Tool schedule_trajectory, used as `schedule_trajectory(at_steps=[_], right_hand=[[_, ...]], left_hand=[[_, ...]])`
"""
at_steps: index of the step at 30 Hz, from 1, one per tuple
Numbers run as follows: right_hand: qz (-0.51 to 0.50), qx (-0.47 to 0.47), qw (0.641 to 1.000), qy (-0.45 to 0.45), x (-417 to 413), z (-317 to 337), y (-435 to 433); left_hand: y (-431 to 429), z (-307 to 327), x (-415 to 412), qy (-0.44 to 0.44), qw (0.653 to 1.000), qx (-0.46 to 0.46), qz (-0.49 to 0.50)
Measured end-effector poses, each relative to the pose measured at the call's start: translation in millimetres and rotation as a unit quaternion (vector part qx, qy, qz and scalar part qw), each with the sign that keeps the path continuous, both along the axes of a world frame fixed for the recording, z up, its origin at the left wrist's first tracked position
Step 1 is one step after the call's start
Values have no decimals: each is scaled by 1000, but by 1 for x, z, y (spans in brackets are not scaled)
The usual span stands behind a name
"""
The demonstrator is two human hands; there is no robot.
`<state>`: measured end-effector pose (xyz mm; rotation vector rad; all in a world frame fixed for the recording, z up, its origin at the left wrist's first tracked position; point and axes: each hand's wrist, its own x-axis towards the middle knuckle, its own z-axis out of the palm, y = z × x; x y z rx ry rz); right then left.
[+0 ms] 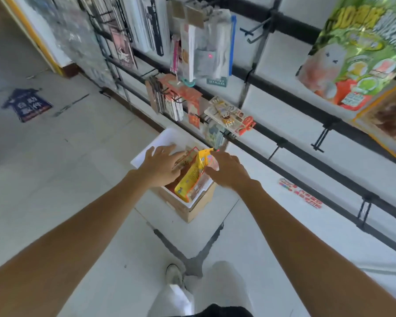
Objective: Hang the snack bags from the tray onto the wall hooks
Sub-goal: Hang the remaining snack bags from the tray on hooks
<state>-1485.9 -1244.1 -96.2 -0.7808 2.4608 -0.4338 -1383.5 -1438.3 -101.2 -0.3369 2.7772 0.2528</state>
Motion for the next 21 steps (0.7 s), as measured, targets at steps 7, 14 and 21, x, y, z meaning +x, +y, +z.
schedule_trajectory(at_steps=[7, 14, 21], right_hand=[[-10, 26, 994, -108, -40, -64, -64], [-16, 33, 979, -198, -70, -134, -124], [-61, 53, 962, -261, -74, -192, -164]], left_hand=[[-57, -57, -34, -52, 998, 44, 11], [-105, -122, -70, -63, 989, 125, 48], [-146, -194, -84, -114, 962, 236, 83]])
